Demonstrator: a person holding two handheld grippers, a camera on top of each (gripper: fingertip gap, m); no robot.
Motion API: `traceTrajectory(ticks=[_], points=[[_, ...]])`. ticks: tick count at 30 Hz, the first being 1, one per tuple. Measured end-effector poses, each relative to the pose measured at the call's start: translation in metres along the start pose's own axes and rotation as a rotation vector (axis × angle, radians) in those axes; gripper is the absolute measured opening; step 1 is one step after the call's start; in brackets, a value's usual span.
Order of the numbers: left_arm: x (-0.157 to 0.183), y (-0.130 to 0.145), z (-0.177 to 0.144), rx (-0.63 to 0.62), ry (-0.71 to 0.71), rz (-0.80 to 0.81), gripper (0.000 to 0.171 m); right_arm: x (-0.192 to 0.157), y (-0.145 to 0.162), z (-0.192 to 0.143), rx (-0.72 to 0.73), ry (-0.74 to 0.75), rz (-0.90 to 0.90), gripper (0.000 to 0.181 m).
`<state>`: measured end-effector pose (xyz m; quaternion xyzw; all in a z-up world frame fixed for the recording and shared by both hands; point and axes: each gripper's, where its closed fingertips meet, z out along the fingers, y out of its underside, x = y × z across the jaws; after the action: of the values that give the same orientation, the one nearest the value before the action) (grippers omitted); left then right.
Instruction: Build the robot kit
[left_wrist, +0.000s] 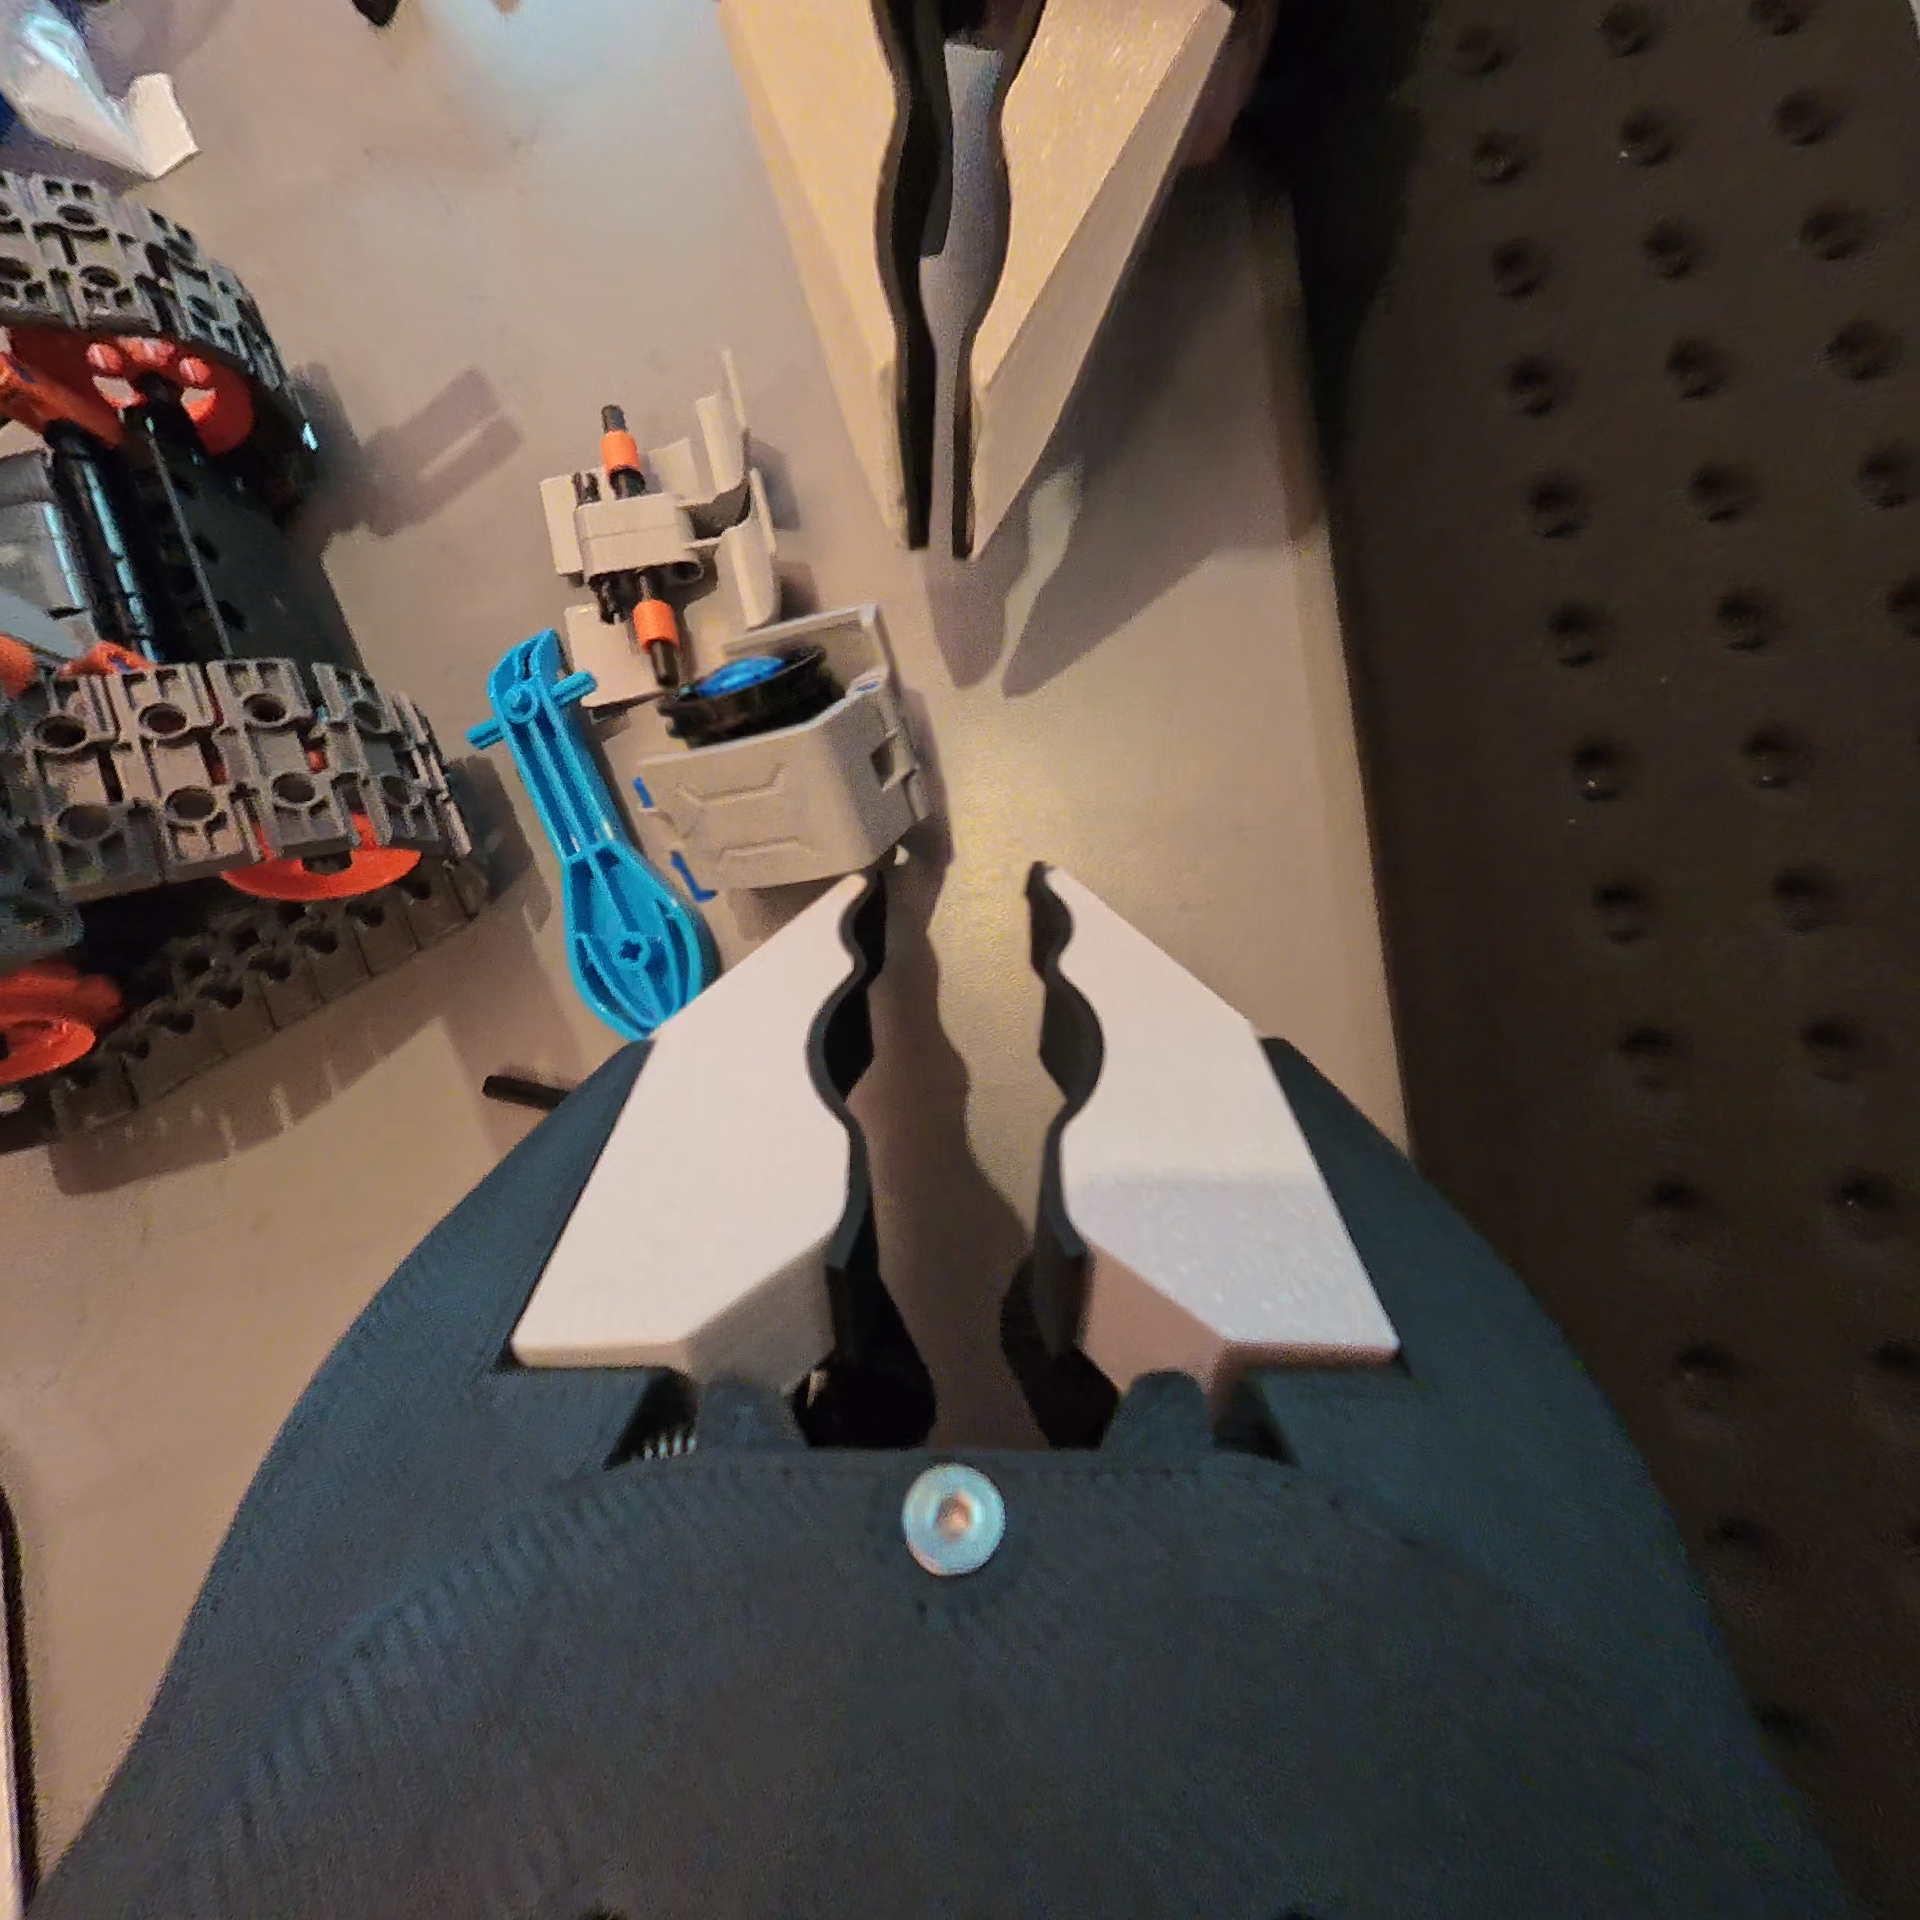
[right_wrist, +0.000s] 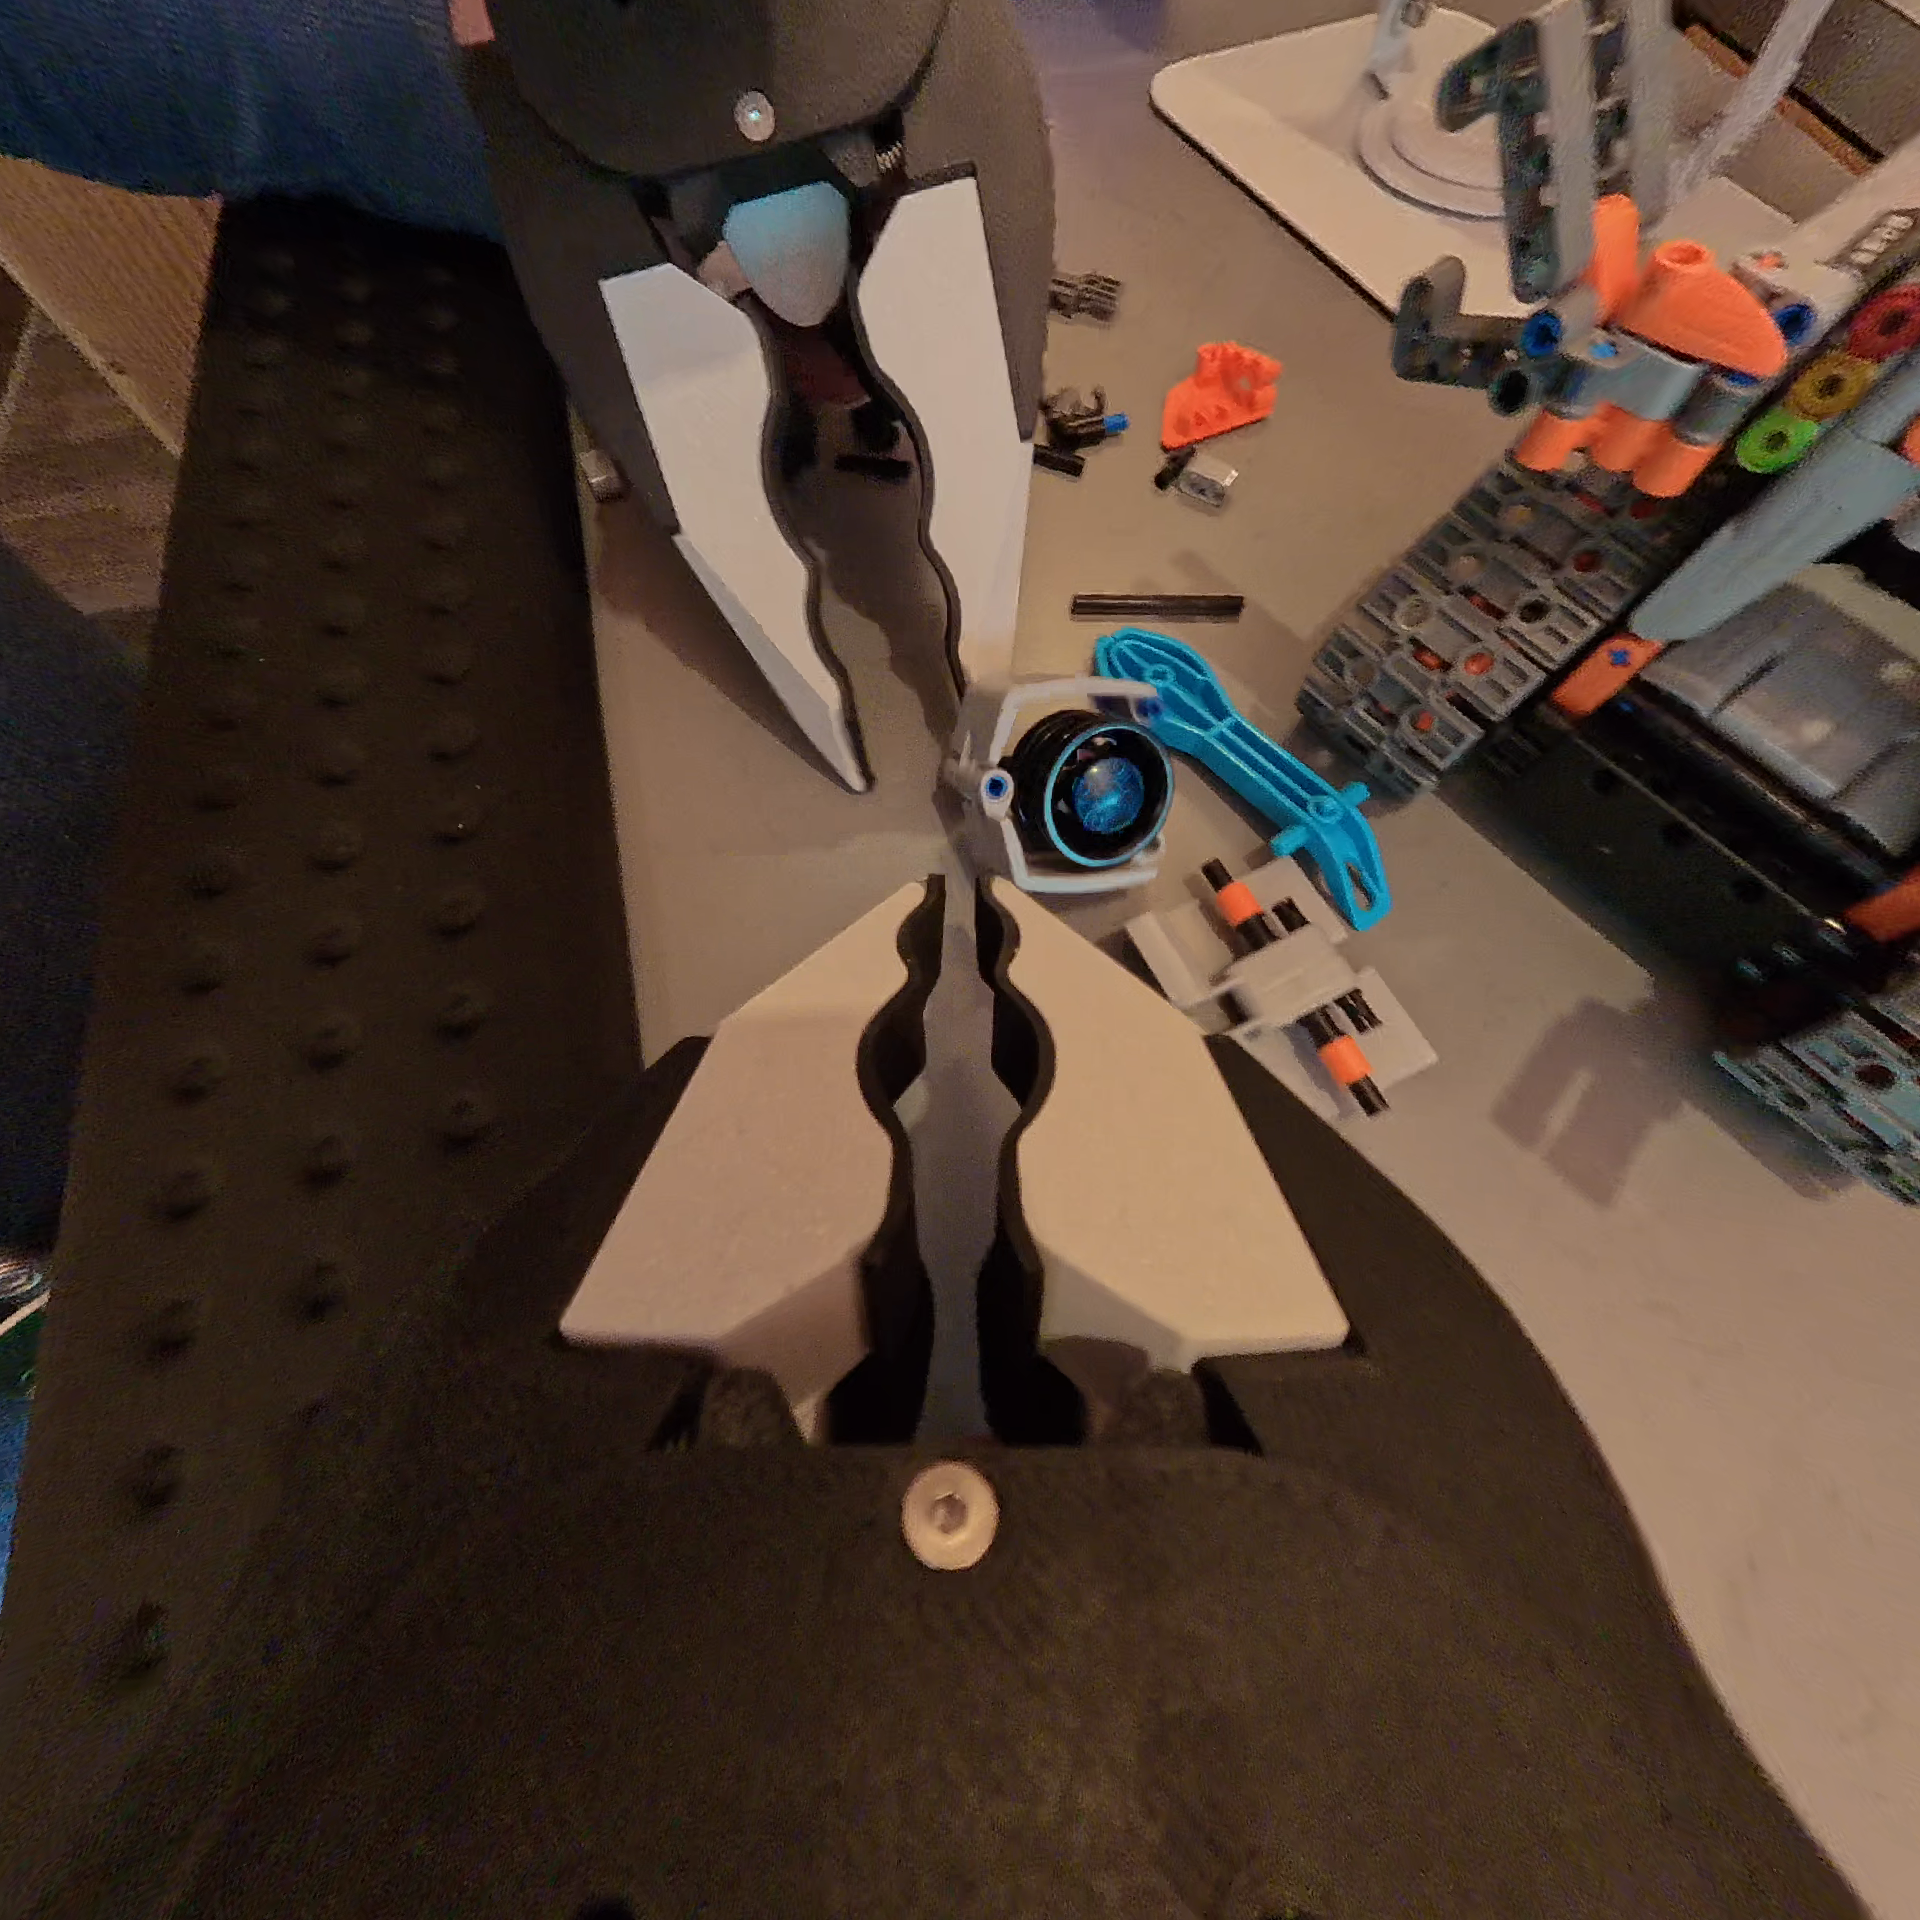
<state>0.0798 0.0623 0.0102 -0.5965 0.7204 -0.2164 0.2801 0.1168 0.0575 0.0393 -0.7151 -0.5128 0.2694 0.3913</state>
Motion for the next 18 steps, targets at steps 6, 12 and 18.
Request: traceTrajectory(ticks=[6, 12, 18], points=[[-0.013, -0.001, -0.001, -0.026, -0.065, -0.051, 0.050, 0.015, 0.011, 0.004, -0.078, 0.077, 0.039, 0.018], [-0.024, 0.003, -0.005, -0.032, -0.125, -0.084, 0.064, 0.020, 0.007, 0.009, -0.093, 0.112, -0.001, 0.031], [-0.032, -0.009, 0.006, -0.023, -0.199, -0.052, 0.074, 0.025, 0.006, 0.018, -0.130, 0.124, -0.018, 0.039]])
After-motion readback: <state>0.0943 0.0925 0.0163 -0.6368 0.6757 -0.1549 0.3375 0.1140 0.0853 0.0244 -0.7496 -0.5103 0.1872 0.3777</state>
